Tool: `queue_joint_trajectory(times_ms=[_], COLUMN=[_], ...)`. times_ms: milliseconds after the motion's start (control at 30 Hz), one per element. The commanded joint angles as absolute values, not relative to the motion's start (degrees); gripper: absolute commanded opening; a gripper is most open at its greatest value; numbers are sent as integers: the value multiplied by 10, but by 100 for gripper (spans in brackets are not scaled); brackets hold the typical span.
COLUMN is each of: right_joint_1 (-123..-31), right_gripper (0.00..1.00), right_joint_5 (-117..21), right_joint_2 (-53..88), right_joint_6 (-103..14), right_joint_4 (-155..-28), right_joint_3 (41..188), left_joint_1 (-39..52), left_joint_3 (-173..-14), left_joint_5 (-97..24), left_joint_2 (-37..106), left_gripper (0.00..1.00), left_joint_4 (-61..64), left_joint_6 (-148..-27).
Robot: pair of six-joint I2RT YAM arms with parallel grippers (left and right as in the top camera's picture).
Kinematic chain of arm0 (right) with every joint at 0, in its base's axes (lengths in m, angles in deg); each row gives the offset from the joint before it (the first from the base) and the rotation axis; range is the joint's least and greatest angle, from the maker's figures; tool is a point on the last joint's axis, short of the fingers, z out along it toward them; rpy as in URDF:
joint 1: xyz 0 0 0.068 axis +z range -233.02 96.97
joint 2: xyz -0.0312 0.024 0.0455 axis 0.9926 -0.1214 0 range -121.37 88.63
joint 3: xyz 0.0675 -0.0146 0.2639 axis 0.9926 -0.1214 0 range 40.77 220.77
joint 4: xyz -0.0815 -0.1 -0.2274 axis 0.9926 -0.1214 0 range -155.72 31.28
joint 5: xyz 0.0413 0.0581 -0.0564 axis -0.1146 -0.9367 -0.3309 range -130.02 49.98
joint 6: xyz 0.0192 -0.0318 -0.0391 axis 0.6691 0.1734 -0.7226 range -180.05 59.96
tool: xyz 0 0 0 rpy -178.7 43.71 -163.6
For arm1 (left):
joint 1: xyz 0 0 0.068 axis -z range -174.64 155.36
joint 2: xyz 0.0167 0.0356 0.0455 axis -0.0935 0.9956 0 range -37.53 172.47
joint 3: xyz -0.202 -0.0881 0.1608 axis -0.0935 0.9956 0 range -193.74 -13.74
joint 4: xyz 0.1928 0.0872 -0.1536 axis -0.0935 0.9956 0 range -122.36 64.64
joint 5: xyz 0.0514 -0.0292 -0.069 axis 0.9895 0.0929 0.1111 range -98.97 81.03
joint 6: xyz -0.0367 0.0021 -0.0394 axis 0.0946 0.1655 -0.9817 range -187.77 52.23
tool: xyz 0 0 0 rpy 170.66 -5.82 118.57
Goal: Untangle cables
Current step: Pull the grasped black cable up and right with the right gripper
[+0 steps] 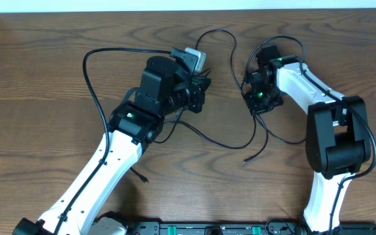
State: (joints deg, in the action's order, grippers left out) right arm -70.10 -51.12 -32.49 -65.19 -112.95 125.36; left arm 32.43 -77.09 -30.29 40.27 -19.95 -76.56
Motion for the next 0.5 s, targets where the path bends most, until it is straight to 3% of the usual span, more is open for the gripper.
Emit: queue_joint_trajectory(times_ms=[0, 467], right_joint_1=[-701, -702], right_gripper=[1, 1], right_joint_5=[-511, -503], right_joint_2=[-328, -177], right_joint_6=[-639, -639], right_joint_4=[-1153, -1337], right_joint_3=[1246, 1490], left_joint_1=[323, 323], left_joint_3=[-774, -774], left_joint_5=[-308, -308], left_joint_2=[395, 395], left_gripper=[7, 7], left_joint_4=[-195, -196], left_joint_6=[-767, -766])
